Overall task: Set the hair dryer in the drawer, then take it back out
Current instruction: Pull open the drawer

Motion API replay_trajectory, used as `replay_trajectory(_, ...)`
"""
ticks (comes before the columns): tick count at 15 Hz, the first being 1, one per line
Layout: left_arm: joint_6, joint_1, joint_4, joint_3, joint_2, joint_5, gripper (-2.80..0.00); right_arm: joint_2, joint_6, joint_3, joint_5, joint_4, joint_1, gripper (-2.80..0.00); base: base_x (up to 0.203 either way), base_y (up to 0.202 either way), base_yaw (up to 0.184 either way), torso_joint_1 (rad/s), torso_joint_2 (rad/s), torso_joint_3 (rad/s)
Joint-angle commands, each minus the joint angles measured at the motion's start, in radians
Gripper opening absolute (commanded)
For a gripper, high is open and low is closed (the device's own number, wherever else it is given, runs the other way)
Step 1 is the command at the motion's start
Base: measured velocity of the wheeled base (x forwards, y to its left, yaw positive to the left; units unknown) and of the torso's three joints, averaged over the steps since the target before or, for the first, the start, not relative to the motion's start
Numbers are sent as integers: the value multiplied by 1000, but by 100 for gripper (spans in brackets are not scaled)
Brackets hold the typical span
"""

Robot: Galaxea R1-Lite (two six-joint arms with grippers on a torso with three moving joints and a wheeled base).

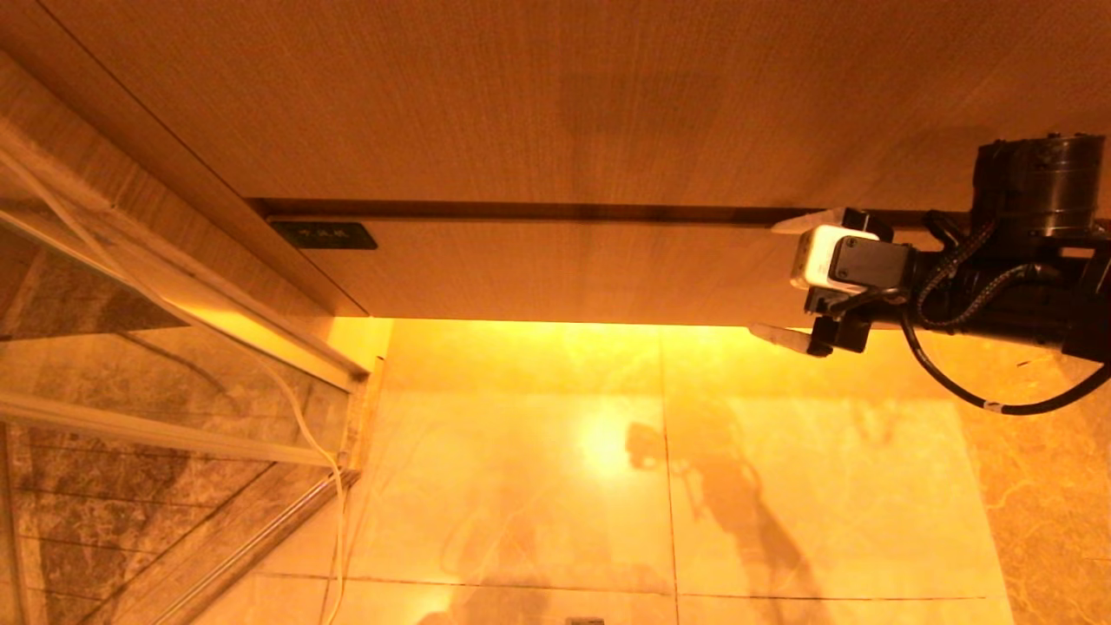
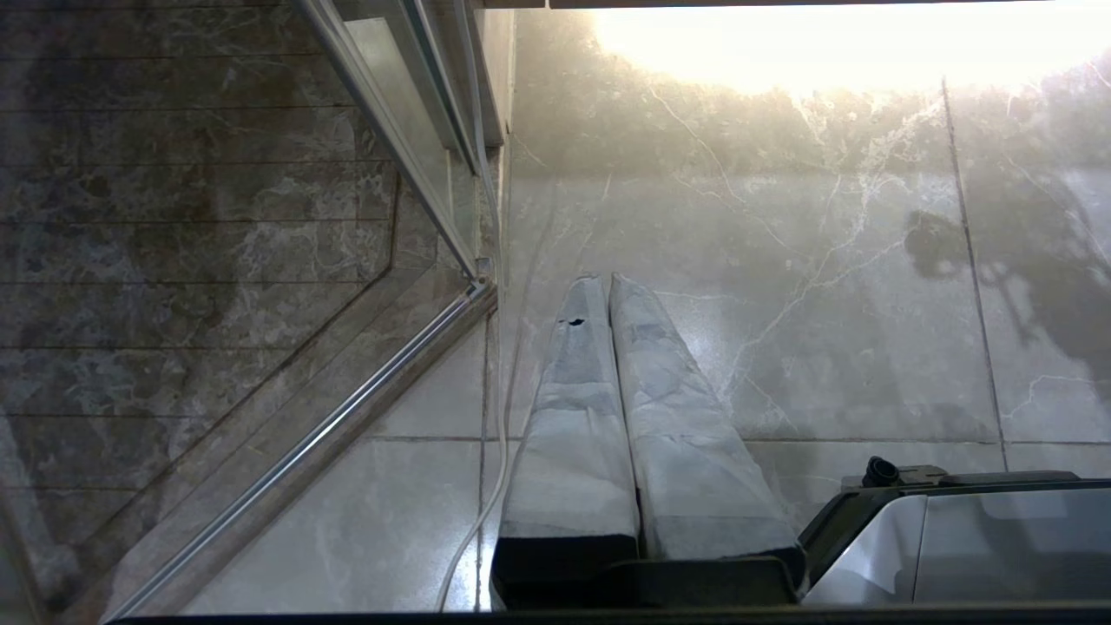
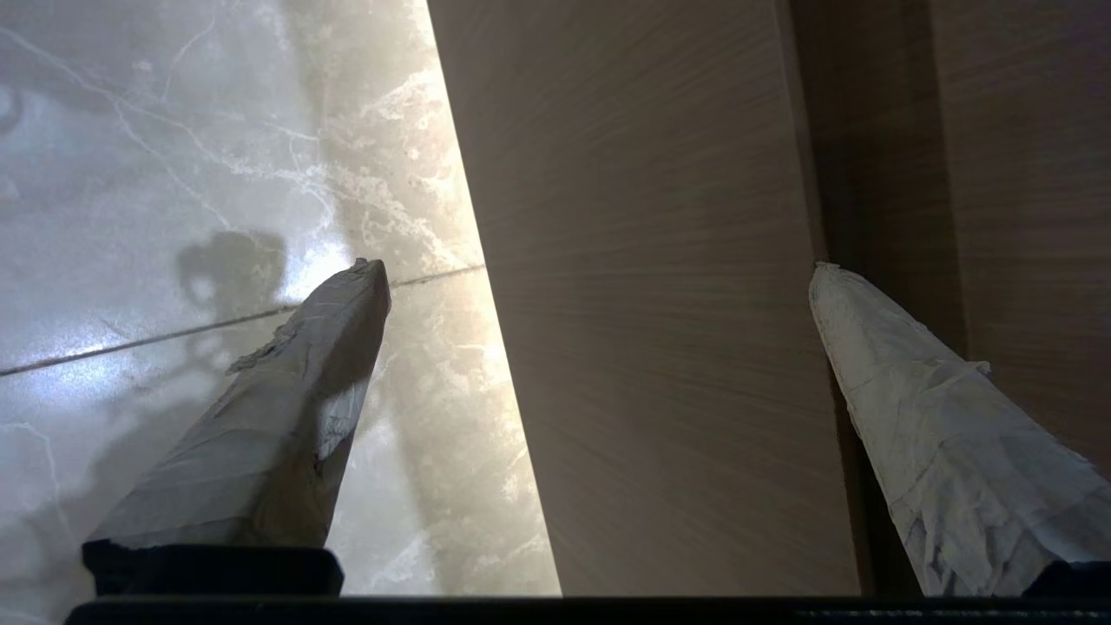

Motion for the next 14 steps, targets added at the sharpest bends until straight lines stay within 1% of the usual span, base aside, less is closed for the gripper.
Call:
replay_trajectory(1, 0, 0, 0, 2, 0, 0, -280, -23, -17, -1, -4, 7, -1, 0, 0, 0, 0, 0, 0, 0)
replay_trajectory(4, 0, 0, 0, 2, 0, 0, -280, -59, -24, 15, -25, 43, -3, 0, 0, 0, 0, 0, 0, 0)
replay_trajectory(10, 0, 0, 0, 2, 0, 0, -280, -56, -43, 12, -28, 31, -4, 0, 0, 0, 0, 0, 0, 0)
replay_trajectory(11, 0, 0, 0, 2, 0, 0, -280, -54, -53, 12, -30, 29, -7, 0, 0, 0, 0, 0, 0, 0)
replay_trajectory(12, 0, 0, 0, 2, 0, 0, -280, -41, -100, 12, -34, 25, -12, 0, 0, 0, 0, 0, 0, 0)
replay_trajectory(14, 0, 0, 0, 2, 0, 0, -280, -27, -101, 7, -37, 23, -17, 0, 0, 0, 0, 0, 0, 0)
